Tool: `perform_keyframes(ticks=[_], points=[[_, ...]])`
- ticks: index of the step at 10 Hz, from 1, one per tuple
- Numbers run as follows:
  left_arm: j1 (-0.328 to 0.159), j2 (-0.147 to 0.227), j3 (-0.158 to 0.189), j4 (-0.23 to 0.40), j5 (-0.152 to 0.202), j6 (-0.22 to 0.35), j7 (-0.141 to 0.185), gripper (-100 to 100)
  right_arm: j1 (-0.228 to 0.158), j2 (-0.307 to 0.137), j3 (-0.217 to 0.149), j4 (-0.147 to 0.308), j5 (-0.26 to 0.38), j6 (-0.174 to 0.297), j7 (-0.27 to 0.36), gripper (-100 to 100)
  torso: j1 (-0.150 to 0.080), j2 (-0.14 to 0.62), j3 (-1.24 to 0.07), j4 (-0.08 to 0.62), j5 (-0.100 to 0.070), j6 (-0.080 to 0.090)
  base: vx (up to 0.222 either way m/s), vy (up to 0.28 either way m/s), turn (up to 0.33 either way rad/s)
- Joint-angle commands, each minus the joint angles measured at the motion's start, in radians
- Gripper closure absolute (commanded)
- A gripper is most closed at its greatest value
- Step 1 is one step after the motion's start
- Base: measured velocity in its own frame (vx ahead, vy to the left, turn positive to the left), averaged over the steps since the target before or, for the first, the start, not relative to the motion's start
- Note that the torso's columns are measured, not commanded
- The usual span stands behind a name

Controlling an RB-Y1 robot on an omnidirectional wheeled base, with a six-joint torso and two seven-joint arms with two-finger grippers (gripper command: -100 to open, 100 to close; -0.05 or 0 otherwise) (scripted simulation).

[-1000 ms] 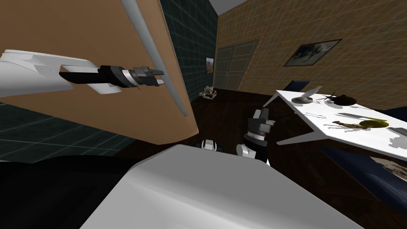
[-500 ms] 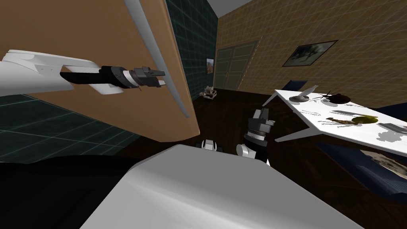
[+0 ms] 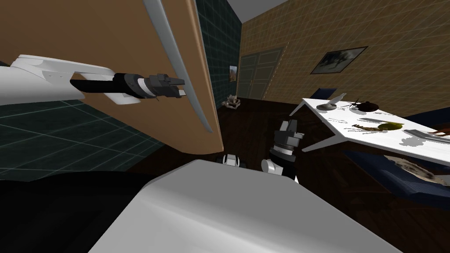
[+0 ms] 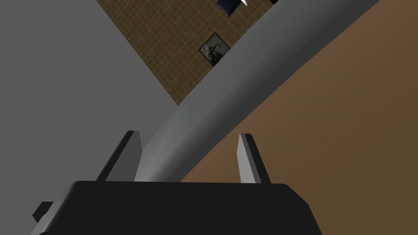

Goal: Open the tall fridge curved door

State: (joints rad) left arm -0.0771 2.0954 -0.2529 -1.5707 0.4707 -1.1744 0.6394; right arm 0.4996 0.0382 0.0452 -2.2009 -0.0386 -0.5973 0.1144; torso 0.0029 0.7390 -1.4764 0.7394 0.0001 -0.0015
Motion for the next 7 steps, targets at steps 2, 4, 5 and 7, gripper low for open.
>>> perform_keyframes(ticks=[2, 4, 5, 7], points=[[-0.036, 0.025, -0.031, -0.049, 0.02, -0.069, -0.021, 100, 0.0, 0.0, 0.0, 0.0, 0.0, 0.0, 0.0, 0, 0.001, -0.002, -0.003, 0.001, 0.0, -0.002, -0.167, 0.087, 0.018], [-0.051, 0.078, -0.018, -0.043, 0.051, -0.068, 0.016, -100, 0.0, 0.0, 0.0, 0.0, 0.0, 0.0, 0.0, 0, 0.0, -0.001, 0.0, 0.0, 0.001, -0.001, -0.016, 0.032, 0.063], [-0.057, 0.092, -0.015, -0.045, 0.06, -0.071, 0.025, -100, 0.001, 0.0, 0.0, 0.0, 0.0, 0.0, 0.0, 0, -0.005, -0.008, -0.004, -0.003, -0.001, 0.001, 0.078, 0.002, 0.064], [-0.075, 0.134, -0.008, -0.05, 0.089, -0.079, 0.05, -100, 0.001, 0.0, 0.0, 0.0, 0.0, 0.0, 0.0, 0, -0.005, -0.009, -0.005, -0.004, -0.001, 0.003, 0.069, 0.002, 0.048]])
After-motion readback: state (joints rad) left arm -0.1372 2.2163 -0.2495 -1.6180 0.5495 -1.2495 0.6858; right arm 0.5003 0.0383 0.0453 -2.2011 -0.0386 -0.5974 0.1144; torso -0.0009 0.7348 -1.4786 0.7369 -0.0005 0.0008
